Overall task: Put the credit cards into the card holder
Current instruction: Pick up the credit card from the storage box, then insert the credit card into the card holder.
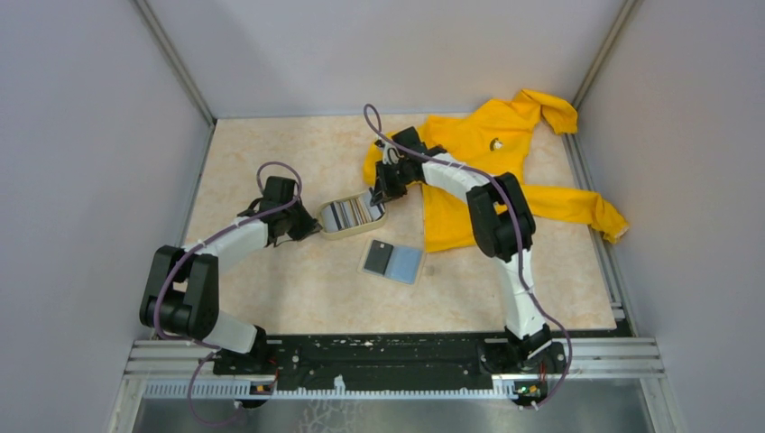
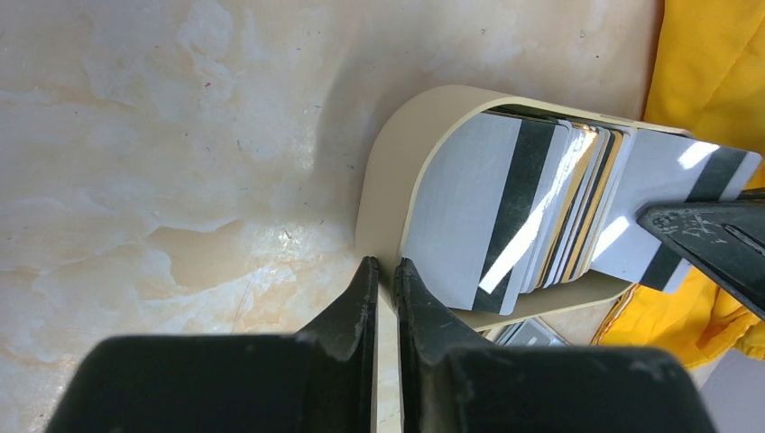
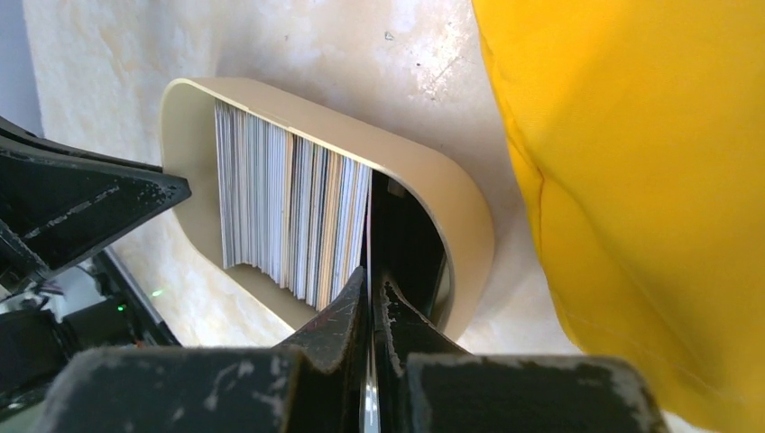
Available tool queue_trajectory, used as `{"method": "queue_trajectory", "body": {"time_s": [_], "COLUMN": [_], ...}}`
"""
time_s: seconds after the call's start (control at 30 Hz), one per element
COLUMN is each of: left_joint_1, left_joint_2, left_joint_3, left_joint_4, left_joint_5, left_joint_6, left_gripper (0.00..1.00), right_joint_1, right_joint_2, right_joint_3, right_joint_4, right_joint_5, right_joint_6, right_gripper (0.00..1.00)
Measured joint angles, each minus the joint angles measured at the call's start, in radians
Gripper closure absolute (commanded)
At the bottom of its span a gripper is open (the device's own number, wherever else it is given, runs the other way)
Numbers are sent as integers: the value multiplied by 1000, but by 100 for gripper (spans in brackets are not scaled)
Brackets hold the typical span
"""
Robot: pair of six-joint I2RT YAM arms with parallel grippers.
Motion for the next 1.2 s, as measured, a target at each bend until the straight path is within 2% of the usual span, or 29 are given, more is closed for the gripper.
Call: {"method": "queue_trajectory", "body": {"time_s": [0.03,0.3,0.5,0.63,0.67,0.77,0.9,1.0,1.1,1.2], "left_joint_1": [0,0,1,14,17,28,35,35,26,-35], "left_joint_2": [0,-14,-70,-182,-214,-353,-509,-569,-525,-444], "left_joint_3": [0,9,22,17,13,-45,-194,-357,-493,-548], "left_joint_4": [0,-5,-25,-37,-34,32,227,515,842,1110], "left_joint_5": [0,-16,-45,-60,-60,-17,165,375,576,674], "left_joint_6": [0,1,23,74,89,146,194,160,53,-20], "left_gripper": [86,58,33,5,2,1,1,2,6,6], "right_joint_1": [0,0,-5,-24,-32,-68,-118,-148,-159,-158], "right_joint_2": [-7,-114,-185,-272,-293,-380,-493,-587,-682,-794], "right_joint_3": [0,-31,-82,-166,-182,-239,-322,-422,-544,-687], "right_joint_4": [-9,-40,-42,-44,-45,-57,-70,-77,-50,43], "right_joint_5": [10,74,61,-42,-75,-225,-400,-503,-575,-643], "right_joint_6": [-9,-87,-143,-222,-245,-333,-429,-500,-538,-546], "right_gripper": [100,100,100,100,100,100,100,100,100,100]}}
